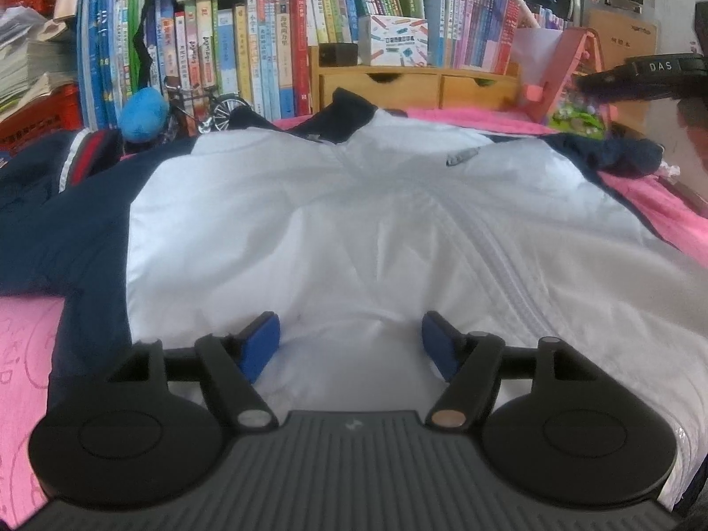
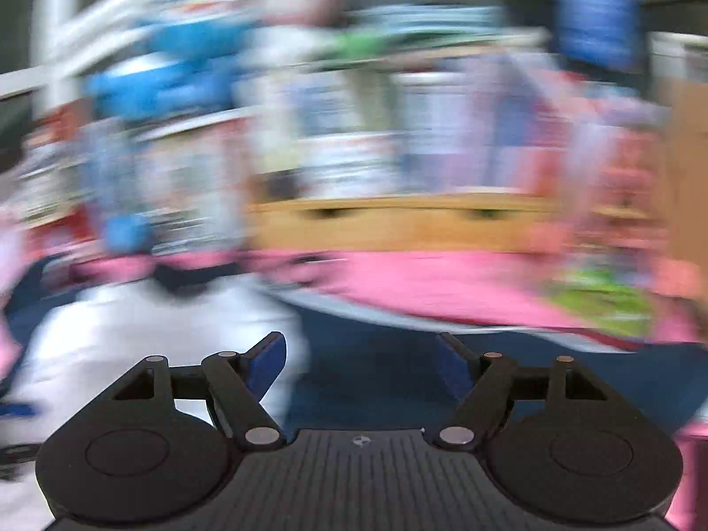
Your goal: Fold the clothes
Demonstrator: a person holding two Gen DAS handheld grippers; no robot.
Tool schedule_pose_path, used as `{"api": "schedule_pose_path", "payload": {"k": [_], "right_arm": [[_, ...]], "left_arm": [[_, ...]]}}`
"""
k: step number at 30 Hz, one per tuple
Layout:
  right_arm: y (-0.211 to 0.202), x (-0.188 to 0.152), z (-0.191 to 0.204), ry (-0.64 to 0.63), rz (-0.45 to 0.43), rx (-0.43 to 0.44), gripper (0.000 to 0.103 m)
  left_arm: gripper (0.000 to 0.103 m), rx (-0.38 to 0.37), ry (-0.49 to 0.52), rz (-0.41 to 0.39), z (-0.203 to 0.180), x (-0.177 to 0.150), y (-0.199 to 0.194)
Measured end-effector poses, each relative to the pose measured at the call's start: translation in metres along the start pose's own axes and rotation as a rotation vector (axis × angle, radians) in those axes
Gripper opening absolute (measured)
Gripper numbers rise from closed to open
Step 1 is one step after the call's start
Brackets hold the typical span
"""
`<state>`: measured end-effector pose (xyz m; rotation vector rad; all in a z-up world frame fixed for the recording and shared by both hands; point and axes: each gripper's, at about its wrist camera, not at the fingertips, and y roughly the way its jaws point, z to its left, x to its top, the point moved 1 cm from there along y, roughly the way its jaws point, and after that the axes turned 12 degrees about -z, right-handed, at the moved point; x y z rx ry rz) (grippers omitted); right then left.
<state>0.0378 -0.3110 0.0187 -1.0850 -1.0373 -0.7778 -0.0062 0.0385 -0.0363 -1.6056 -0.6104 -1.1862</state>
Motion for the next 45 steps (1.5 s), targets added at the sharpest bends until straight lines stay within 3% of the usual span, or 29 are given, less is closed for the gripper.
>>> {"api": "schedule_pose_path", "payload": {"k": [2,4,7,11,14,15,18,19,21,24,27,30,33,35,45], "right_arm": [[0.015,-0.013,0.047,-0.026,0.040,0.127,0.074],[0.033,-0.029,0.077,-0.083,0.085,0.185,0.074],[0.050,-0.050,0.089,-0.146,0.158,0.167,0.073],[0.054,-0.067,0.047,-0.132,0.209,0.014,0.072],[0.049,-0.070,0.005,-0.128,0.203,-0.089,0.074],[0.046,-0.070,-0.008,-0.125,0.197,-0.118,0.079],[0.045,-0.063,-0.026,-0.239,0.213,-0.372,0.073],[0.042,-0.058,-0.025,-0.273,0.202,-0.414,0.070],[0.032,-0.046,-0.013,-0.259,0.154,-0.350,0.070],[0.030,-0.041,0.028,-0.210,0.119,-0.153,0.072],[0.043,-0.047,0.076,-0.183,0.122,0.044,0.072],[0.066,-0.063,0.121,-0.200,0.143,0.180,0.072],[0.083,-0.072,0.141,-0.218,0.157,0.223,0.073],[0.091,-0.076,0.143,-0.212,0.157,0.228,0.078],[0.088,-0.085,0.141,-0.190,0.164,0.242,0.088]], "left_arm": [[0.072,0.008,-0.001,-0.011,-0.001,-0.002,-0.003],[0.072,0.010,-0.002,-0.010,-0.001,-0.001,-0.002],[0.072,0.008,-0.005,-0.011,-0.001,-0.001,-0.002],[0.072,0.005,-0.008,-0.011,-0.001,-0.001,-0.002],[0.073,0.003,-0.008,-0.012,-0.001,-0.002,-0.002],[0.073,0.003,-0.009,-0.012,-0.001,-0.002,-0.002],[0.072,0.004,-0.013,-0.015,-0.001,-0.002,-0.003],[0.072,-0.002,-0.028,-0.019,0.001,-0.002,-0.004],[0.072,-0.014,-0.076,-0.033,0.009,0.002,-0.010],[0.072,0.011,-0.163,-0.091,0.037,0.019,-0.021],[0.072,0.130,-0.189,-0.151,0.079,0.041,-0.027],[0.075,0.308,-0.234,-0.167,0.134,0.055,-0.019],[0.075,0.485,-0.302,-0.133,0.187,0.057,-0.005],[0.074,0.560,-0.314,-0.102,0.207,0.056,0.005],[0.074,0.591,-0.297,-0.030,0.221,0.042,0.037]]}}
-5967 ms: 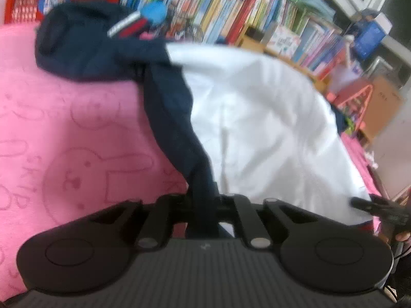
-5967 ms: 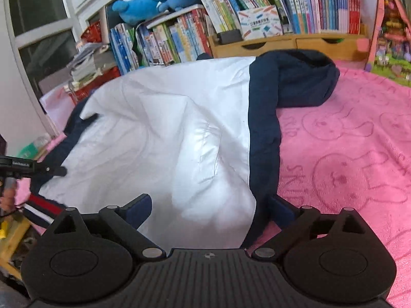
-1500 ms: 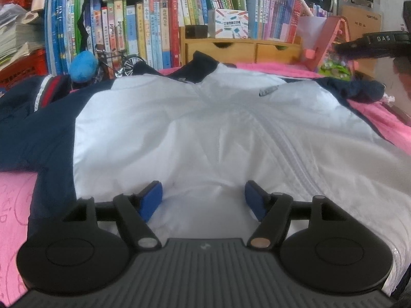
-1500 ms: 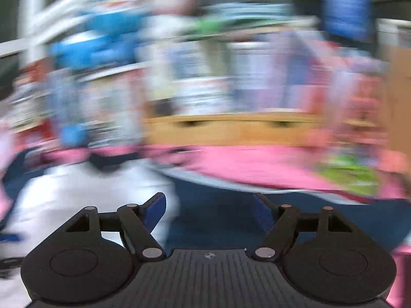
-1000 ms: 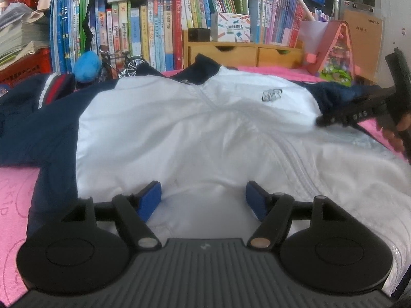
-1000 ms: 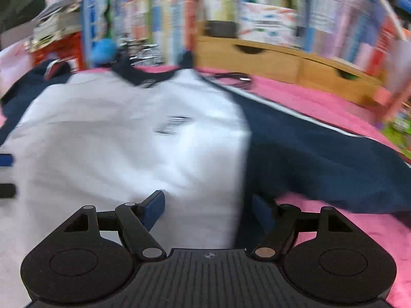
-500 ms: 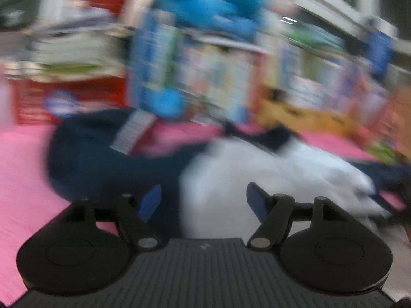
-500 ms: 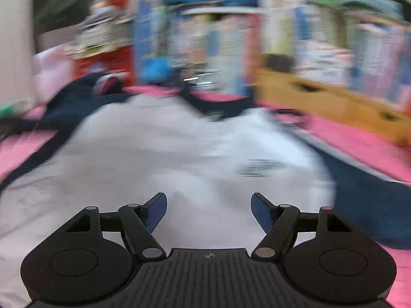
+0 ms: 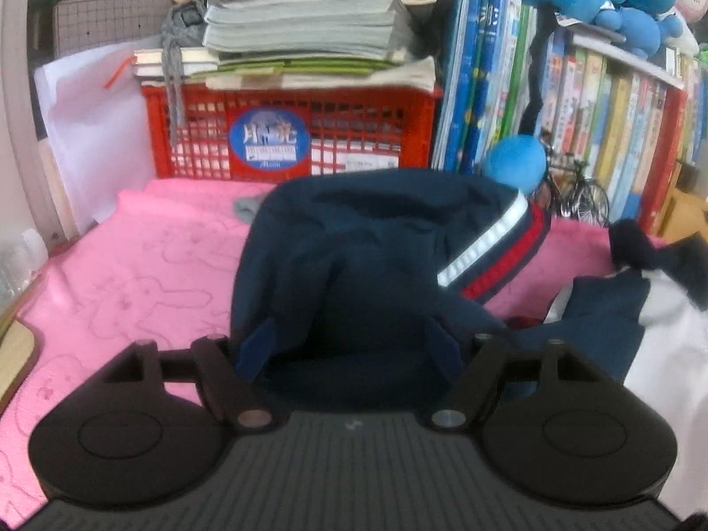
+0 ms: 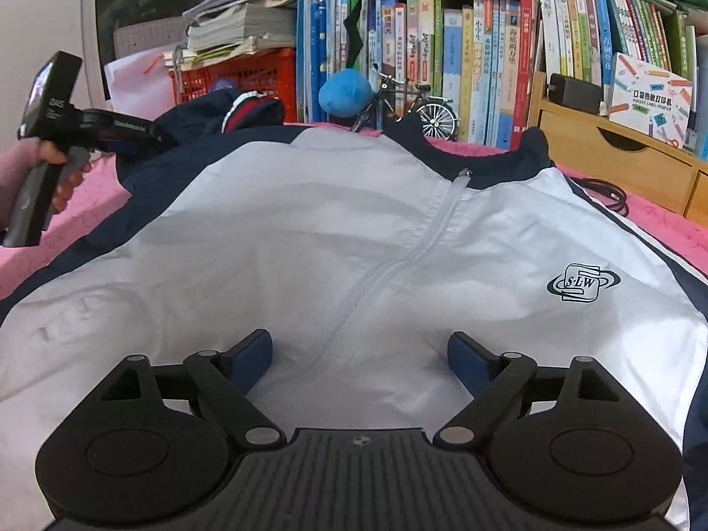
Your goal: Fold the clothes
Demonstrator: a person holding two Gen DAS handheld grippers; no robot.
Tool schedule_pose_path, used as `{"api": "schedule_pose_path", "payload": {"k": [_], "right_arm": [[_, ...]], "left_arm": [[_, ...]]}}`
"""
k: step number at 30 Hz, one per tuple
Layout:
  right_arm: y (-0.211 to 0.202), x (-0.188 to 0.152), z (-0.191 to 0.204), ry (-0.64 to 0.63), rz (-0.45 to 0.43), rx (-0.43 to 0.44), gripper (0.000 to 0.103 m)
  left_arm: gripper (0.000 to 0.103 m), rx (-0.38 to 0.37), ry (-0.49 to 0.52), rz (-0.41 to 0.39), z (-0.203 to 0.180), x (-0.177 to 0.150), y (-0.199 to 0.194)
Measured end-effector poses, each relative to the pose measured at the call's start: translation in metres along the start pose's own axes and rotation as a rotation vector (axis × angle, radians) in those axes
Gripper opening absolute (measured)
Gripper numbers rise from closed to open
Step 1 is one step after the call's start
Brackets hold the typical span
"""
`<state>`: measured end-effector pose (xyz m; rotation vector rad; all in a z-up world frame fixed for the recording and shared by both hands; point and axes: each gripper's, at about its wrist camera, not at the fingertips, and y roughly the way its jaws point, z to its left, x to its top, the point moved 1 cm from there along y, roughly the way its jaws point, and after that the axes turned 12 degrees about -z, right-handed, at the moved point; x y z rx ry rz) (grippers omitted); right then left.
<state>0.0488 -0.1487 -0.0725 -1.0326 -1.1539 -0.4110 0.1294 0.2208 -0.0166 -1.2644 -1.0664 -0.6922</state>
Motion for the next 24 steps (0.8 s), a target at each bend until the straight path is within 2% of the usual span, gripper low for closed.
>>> {"api": "schedule_pose_path", "payload": {"k": [5,7,9,10,11,14,18,20,24], "right_arm": [[0.001,0.000,0.000,0.001,0.004,0.000,0.091],[0.001,0.000,0.000,0.001,0.006,-0.001,0.092],[0.002,0.000,0.000,0.001,0.007,0.000,0.093],[0.002,0.000,0.000,0.002,0.007,-0.001,0.093],[0.002,0.000,0.000,0.002,0.007,-0.001,0.093],[0.002,0.000,0.000,0.003,0.008,-0.002,0.093],[0.002,0.000,-0.001,0.005,0.010,0.002,0.094],[0.002,0.000,0.000,0.004,0.011,0.002,0.095],[0.003,0.001,0.001,0.002,0.012,-0.001,0.096]], "left_arm": [[0.075,0.005,-0.016,0.005,0.003,0.001,0.011],[0.067,0.008,-0.044,0.008,0.007,0.003,0.020],[0.002,0.018,-0.096,-0.006,0.012,0.007,0.021],[0.000,0.047,-0.127,-0.037,0.017,0.012,0.016],[0.000,0.079,-0.159,-0.071,0.023,0.019,0.010],[0.000,0.104,-0.215,-0.223,0.046,0.037,-0.026],[0.002,0.056,-0.146,-0.201,0.064,0.039,-0.044],[0.004,0.051,-0.134,-0.160,0.067,0.033,-0.037],[0.023,-0.018,-0.255,-0.070,0.065,0.022,-0.005]]}}
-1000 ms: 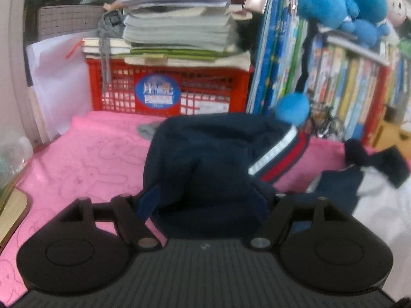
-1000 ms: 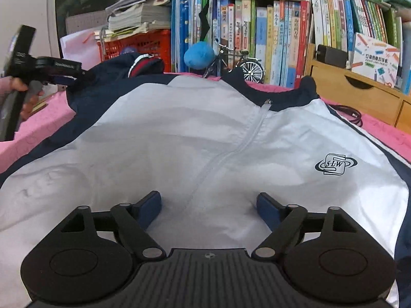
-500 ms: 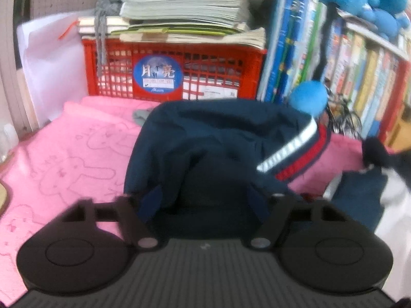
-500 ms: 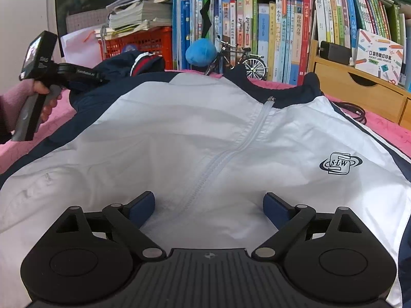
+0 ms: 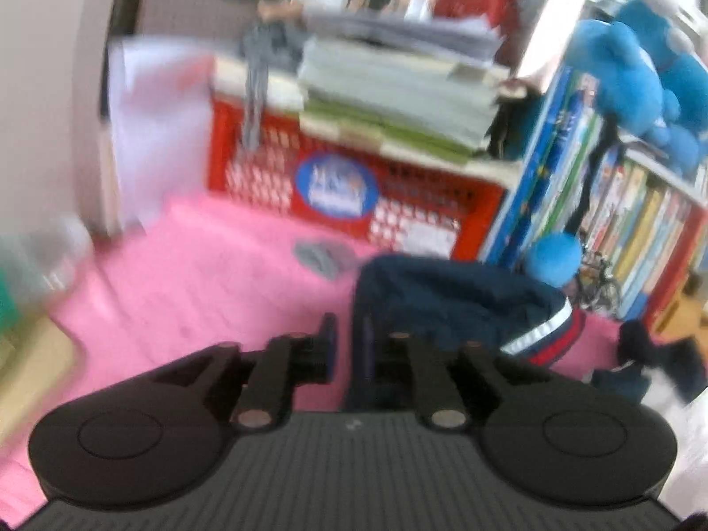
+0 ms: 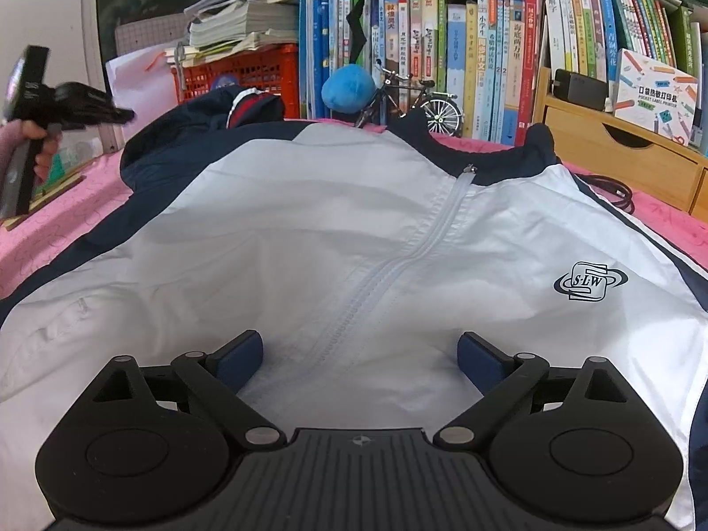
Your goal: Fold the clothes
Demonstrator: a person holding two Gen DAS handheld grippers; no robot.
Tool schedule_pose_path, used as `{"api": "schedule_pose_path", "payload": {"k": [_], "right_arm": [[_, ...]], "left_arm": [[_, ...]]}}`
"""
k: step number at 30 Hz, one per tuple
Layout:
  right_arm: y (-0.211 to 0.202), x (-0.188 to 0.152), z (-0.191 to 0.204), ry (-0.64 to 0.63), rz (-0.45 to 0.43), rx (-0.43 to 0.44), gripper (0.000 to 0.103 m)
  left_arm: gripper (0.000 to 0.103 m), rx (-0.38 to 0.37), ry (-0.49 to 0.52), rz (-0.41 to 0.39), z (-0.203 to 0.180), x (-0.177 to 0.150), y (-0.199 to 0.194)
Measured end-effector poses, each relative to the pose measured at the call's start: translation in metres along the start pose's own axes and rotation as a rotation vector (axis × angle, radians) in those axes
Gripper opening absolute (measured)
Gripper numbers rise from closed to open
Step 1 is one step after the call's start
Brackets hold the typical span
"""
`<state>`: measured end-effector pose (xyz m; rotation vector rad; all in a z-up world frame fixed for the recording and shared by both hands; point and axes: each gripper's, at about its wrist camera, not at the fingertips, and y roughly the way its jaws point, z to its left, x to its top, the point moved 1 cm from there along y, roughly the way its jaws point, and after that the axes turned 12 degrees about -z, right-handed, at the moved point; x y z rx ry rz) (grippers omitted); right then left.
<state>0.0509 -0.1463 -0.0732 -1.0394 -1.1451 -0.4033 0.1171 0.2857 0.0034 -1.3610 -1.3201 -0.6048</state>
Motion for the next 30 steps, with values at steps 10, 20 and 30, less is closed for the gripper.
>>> {"api": "schedule_pose_path", "payload": {"k": [10,20,30], "right_arm": [[0.000,0.000,0.000,0.002,0.002,-0.003,0.097],[0.000,0.000,-0.001,0.005,0.003,0.001,0.098],[0.001,-0.001,-0.002,0.006,0.004,0.001,0.098]], "left_arm": [[0.002,0.069,0.036,0.038,-0.024,-0.007,0.047],[0.002,0.085,0.022,-0.184,0.011,0.015,-0.072],[0.015,0.015,0.168,0.102,0.034,-0.044,-0.108]]}}
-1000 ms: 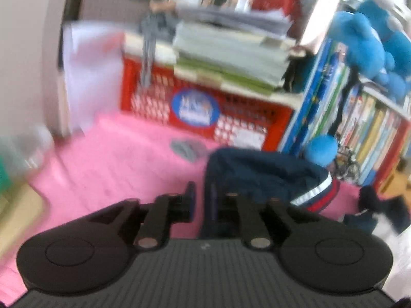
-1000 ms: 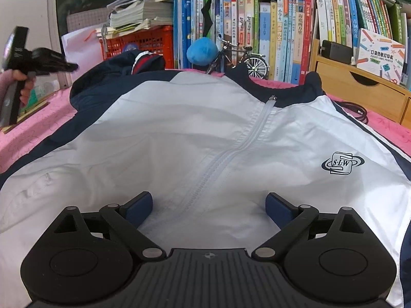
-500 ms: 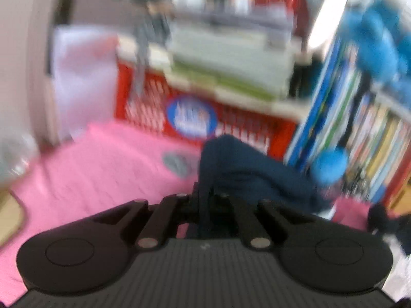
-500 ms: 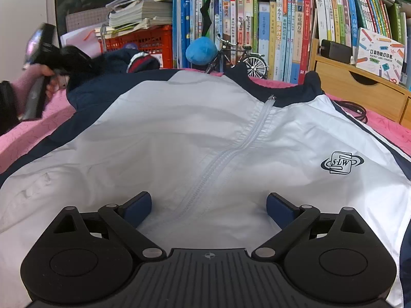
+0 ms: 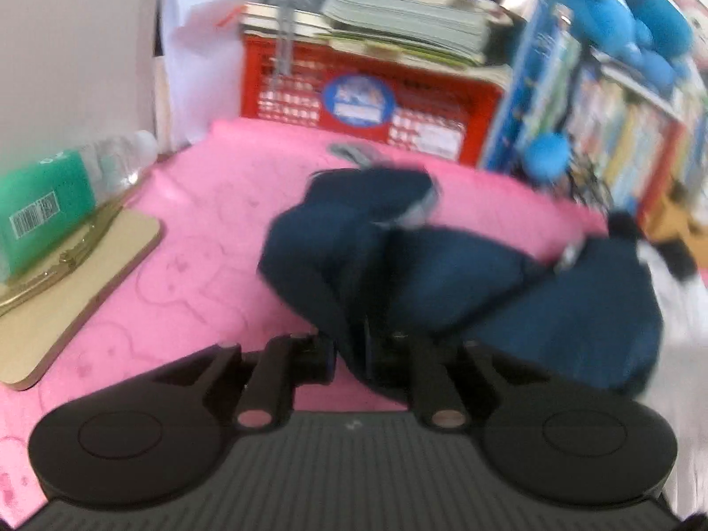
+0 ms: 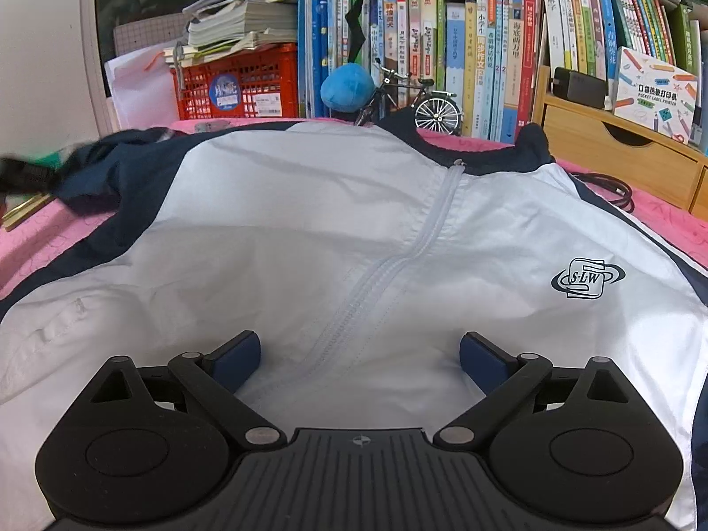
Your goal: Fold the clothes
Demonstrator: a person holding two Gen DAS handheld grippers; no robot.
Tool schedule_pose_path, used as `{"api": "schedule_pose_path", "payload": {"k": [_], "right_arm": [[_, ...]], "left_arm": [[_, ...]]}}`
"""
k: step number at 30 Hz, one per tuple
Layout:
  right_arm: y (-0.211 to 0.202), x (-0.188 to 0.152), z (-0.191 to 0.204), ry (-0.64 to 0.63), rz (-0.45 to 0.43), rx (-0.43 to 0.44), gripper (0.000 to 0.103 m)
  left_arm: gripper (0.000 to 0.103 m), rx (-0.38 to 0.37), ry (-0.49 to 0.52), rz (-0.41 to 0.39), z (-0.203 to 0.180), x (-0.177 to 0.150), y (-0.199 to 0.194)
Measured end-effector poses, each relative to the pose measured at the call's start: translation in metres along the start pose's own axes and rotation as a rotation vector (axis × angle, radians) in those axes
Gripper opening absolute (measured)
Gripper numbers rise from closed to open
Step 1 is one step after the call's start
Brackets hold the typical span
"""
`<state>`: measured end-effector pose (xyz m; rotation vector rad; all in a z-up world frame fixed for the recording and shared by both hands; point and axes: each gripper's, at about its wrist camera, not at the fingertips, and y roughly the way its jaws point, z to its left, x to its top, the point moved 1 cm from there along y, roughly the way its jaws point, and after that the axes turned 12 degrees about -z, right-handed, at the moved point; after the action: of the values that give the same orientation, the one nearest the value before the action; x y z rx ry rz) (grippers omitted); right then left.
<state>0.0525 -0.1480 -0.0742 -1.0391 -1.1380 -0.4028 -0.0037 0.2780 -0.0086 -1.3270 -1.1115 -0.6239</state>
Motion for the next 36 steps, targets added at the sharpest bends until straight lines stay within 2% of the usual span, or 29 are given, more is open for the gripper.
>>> {"api": "schedule_pose_path", "payload": {"k": [2,4,5,8,10,11,12,16,18,20,23,25,27,28,29,32,33,35,36], "right_arm": [[0.000,0.000,0.000,0.000,0.000,0.000,0.098],[0.000,0.000,0.000,0.000,0.000,0.000,0.098],[0.000,0.000,0.000,0.000,0.001,0.000,0.098],[0.000,0.000,0.000,0.000,0.001,0.000,0.098],[0.000,0.000,-0.001,0.000,0.002,0.000,0.099],[0.000,0.000,-0.001,0.000,0.002,0.000,0.099],[0.000,0.000,-0.001,0.000,0.002,0.000,0.099],[0.000,0.000,-0.001,0.000,0.004,0.003,0.100],[0.000,0.001,-0.001,0.000,0.005,0.004,0.100],[0.000,0.001,-0.001,0.000,0.006,0.004,0.101],[0.001,0.002,0.000,0.000,0.008,0.005,0.102],[0.001,0.002,0.000,0.000,0.008,0.005,0.102],[0.001,0.002,-0.001,0.000,0.009,0.006,0.102],[0.001,0.002,-0.001,0.000,0.009,0.006,0.102],[0.001,0.002,-0.001,0.000,0.009,0.006,0.102],[0.001,0.002,0.000,0.001,0.009,0.005,0.103],[0.001,0.002,0.000,0.000,0.009,0.005,0.103],[0.001,0.002,0.000,0.000,0.009,0.005,0.103],[0.001,0.002,0.000,0.000,0.009,0.005,0.103]], "left_arm": [[0.019,-0.026,0.033,-0.052,-0.001,0.010,-0.012],[0.028,-0.049,0.039,-0.105,-0.001,0.024,-0.019],[0.033,-0.053,0.029,-0.126,0.000,0.031,-0.020],[0.033,-0.136,-0.069,-0.173,0.010,0.049,-0.015],[0.038,-0.308,-0.153,-0.193,0.018,0.055,-0.014],[0.044,-0.391,-0.169,-0.197,0.018,0.056,-0.015],[0.045,-0.472,-0.179,-0.199,0.018,0.056,-0.016],[0.046,-0.643,-0.100,-0.154,0.007,0.051,-0.019],[0.055,-0.724,-0.036,-0.104,-0.001,0.047,-0.020],[0.058,-0.767,0.053,-0.036,-0.015,0.038,-0.022],[0.060,-0.763,0.169,-0.003,-0.031,0.028,-0.030],[0.061,-0.757,0.136,-0.033,-0.023,0.028,-0.034],[0.068,-0.785,0.004,-0.088,-0.003,0.033,-0.035],[0.081,-0.803,-0.077,-0.114,0.007,0.036,-0.034],[0.088,-0.821,-0.161,-0.139,0.017,0.039,-0.033],[0.088,-0.698,-0.300,-0.181,0.032,0.051,-0.016],[0.088,-0.620,-0.329,-0.171,0.035,0.052,-0.007],[0.085,-0.465,-0.397,-0.084,0.038,0.051,0.025],[0.085,-0.427,-0.424,-0.048,0.037,0.049,0.040]]}}
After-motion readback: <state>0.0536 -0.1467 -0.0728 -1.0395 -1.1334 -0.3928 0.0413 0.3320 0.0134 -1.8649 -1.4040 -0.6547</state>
